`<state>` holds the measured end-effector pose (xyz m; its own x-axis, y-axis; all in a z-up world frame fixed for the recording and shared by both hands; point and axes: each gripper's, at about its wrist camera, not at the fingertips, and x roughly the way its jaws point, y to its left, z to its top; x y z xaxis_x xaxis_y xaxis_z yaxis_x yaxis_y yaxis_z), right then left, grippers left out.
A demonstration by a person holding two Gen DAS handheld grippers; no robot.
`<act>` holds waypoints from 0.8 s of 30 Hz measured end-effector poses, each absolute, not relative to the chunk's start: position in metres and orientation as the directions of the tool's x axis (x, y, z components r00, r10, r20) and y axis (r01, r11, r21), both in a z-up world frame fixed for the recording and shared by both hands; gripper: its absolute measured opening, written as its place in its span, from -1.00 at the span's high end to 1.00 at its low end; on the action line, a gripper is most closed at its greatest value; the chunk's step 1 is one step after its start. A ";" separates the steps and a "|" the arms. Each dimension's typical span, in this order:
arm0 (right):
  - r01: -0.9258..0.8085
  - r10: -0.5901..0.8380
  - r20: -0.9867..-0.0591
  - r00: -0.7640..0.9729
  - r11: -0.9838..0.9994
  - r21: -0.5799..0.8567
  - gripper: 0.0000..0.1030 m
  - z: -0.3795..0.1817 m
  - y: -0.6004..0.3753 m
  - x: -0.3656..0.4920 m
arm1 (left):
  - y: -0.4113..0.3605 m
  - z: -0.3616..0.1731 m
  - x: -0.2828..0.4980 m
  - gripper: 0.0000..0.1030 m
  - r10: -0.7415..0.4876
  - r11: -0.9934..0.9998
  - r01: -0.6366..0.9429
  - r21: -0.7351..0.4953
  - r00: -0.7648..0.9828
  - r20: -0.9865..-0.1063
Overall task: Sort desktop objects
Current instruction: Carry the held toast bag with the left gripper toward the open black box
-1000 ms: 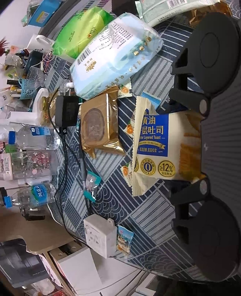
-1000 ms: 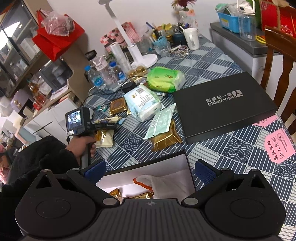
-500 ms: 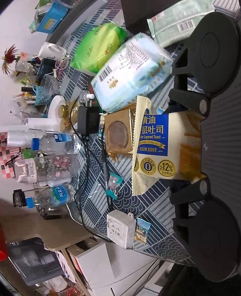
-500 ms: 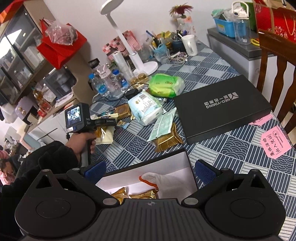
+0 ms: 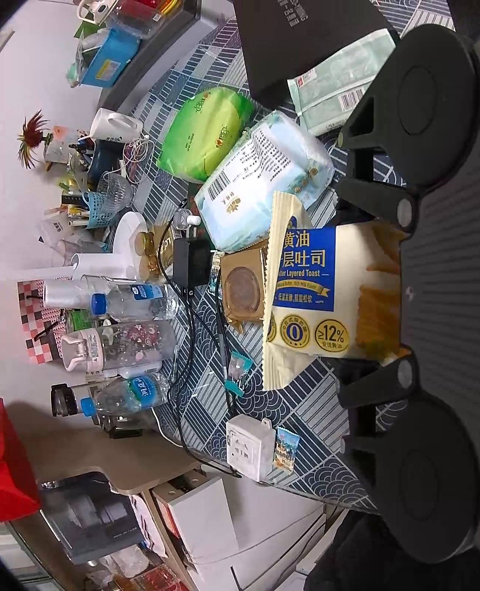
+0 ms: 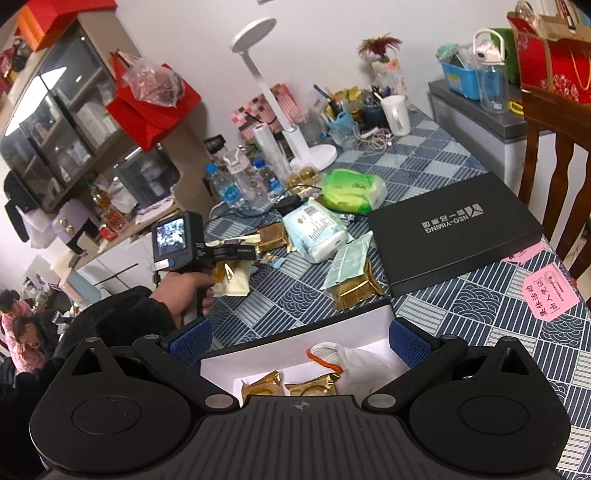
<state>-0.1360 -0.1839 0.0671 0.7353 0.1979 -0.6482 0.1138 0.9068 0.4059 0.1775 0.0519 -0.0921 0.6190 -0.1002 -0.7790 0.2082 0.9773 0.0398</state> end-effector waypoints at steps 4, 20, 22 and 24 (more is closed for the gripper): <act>0.106 0.202 -0.639 0.743 0.906 0.410 -1.00 0.071 -0.182 -0.143 | 0.050 -0.084 0.177 -0.34 -0.107 0.977 0.211 0.035 0.623 -0.775; 0.091 0.207 -0.602 0.771 0.900 0.426 -1.00 0.084 -0.174 -0.166 | 0.043 -0.050 0.175 -0.34 -0.137 0.975 0.224 0.014 0.642 -0.754; 0.091 0.213 -0.596 0.774 0.895 0.438 -1.00 0.085 -0.173 -0.171 | 0.040 -0.040 0.170 -0.34 -0.142 0.974 0.226 0.012 0.654 -0.743; 0.088 0.211 -0.589 0.780 0.895 0.437 -1.00 0.090 -0.170 -0.174 | 0.037 -0.032 0.169 -0.34 -0.149 0.973 0.231 0.010 0.661 -0.736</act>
